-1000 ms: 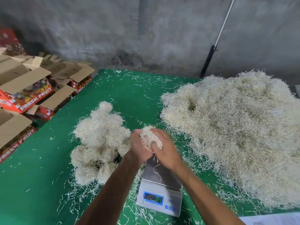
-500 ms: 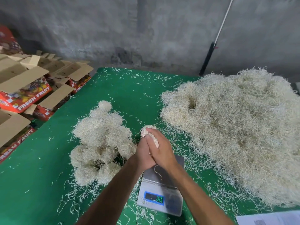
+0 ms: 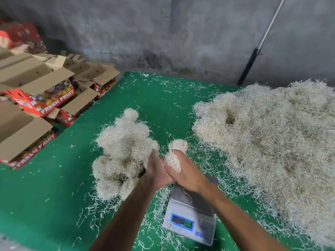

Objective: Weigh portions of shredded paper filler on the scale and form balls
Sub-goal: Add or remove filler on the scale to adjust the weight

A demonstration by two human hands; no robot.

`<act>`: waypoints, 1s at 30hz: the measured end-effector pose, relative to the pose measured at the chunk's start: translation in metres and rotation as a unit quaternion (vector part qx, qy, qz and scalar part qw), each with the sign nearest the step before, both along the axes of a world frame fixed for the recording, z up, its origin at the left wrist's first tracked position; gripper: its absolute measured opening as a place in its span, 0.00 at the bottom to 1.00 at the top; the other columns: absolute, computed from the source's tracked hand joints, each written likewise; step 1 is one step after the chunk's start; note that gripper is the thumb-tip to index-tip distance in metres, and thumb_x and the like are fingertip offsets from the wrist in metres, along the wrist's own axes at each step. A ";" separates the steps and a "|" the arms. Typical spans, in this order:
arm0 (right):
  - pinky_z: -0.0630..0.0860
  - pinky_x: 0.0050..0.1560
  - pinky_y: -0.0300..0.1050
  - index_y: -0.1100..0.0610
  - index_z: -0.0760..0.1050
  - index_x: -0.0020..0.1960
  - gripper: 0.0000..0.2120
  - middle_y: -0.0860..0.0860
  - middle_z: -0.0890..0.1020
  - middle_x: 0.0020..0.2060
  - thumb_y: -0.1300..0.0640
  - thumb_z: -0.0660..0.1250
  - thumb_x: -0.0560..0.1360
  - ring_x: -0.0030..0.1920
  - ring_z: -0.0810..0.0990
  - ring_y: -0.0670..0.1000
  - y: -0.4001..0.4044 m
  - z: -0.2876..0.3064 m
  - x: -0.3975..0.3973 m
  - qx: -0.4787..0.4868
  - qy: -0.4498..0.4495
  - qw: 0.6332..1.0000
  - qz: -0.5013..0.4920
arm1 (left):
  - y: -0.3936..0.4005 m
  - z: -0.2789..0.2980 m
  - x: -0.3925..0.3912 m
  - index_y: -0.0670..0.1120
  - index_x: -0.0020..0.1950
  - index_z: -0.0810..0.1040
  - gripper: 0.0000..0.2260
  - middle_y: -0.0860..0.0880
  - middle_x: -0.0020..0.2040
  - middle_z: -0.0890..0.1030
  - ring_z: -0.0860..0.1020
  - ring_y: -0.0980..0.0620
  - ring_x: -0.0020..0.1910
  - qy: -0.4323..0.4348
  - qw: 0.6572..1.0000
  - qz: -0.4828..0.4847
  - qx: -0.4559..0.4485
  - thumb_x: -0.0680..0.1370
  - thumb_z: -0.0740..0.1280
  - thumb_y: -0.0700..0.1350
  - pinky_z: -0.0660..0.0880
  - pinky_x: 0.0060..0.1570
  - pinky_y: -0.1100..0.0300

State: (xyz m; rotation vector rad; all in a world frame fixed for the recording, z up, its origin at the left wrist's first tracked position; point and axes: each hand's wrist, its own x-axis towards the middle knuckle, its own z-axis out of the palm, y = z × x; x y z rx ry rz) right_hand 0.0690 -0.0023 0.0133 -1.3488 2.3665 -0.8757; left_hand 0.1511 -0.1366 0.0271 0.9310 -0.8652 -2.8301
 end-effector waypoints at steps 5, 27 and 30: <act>0.79 0.53 0.55 0.57 0.63 0.71 0.25 0.56 0.78 0.58 0.40 0.59 0.84 0.54 0.80 0.56 -0.070 0.023 -0.028 0.029 -0.002 0.999 -0.013 | -0.015 -0.021 0.013 0.32 0.71 0.68 0.34 0.33 0.70 0.72 0.68 0.39 0.72 -0.007 0.994 -0.004 0.109 0.84 0.48 0.61 0.58 0.76 0.47; 0.80 0.58 0.42 0.44 0.57 0.80 0.26 0.43 0.78 0.64 0.48 0.62 0.85 0.62 0.82 0.47 0.040 -0.029 -0.122 -0.076 -0.221 0.932 -0.276 | 0.038 -0.044 -0.102 0.45 0.66 0.76 0.16 0.47 0.61 0.83 0.82 0.48 0.59 -0.050 0.979 -0.122 -0.158 0.83 0.60 0.52 0.77 0.63 0.46; 0.77 0.64 0.53 0.46 0.59 0.80 0.27 0.48 0.77 0.68 0.44 0.62 0.85 0.64 0.79 0.51 0.065 -0.020 -0.148 -0.101 -0.214 0.926 -0.294 | 0.053 -0.035 -0.148 0.44 0.68 0.74 0.16 0.46 0.64 0.80 0.81 0.47 0.60 -0.043 0.959 -0.152 -0.234 0.84 0.59 0.50 0.76 0.64 0.45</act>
